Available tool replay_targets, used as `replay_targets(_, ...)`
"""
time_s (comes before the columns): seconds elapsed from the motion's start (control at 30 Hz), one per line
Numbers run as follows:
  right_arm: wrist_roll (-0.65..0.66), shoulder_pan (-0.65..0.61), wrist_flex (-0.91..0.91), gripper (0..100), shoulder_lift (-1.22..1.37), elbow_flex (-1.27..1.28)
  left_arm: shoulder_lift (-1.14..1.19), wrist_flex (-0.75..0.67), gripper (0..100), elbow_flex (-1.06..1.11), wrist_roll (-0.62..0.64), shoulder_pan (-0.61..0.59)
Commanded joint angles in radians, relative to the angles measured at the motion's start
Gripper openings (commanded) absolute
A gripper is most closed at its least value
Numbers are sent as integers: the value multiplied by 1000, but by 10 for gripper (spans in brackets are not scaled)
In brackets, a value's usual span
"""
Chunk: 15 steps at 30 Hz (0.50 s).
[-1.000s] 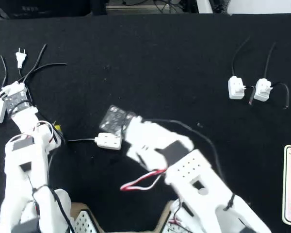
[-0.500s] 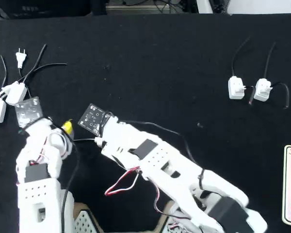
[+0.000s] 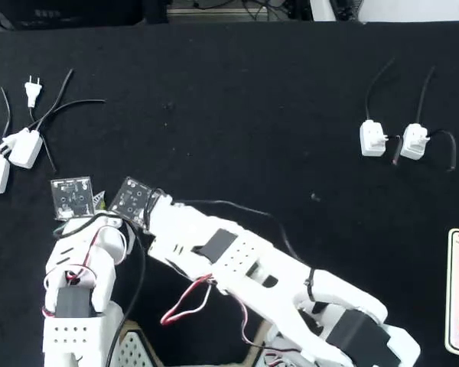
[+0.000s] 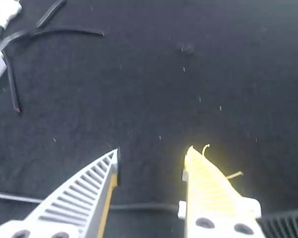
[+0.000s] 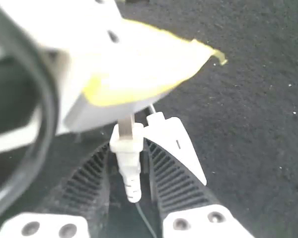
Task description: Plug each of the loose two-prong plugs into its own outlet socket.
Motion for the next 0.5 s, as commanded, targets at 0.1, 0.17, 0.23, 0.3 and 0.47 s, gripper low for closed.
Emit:
replay_targets(0.1,-12,-15,-17,10,-4,-38,-12,8,217,-10,-87,44)
replay_targets(0.17,-12,-15,5,10,-8,-42,-12,9,216,-8,-115,48)
replay_targets(0.23,-12,-15,48,10,-44,-47,-12,8,216,2,-123,48)
replay_targets(0.3,-12,-17,80,10,-111,-36,-12,6,216,8,-124,48)
replay_targets(0.47,-12,-15,103,10,-265,33,-12,6,216,8,-124,48)
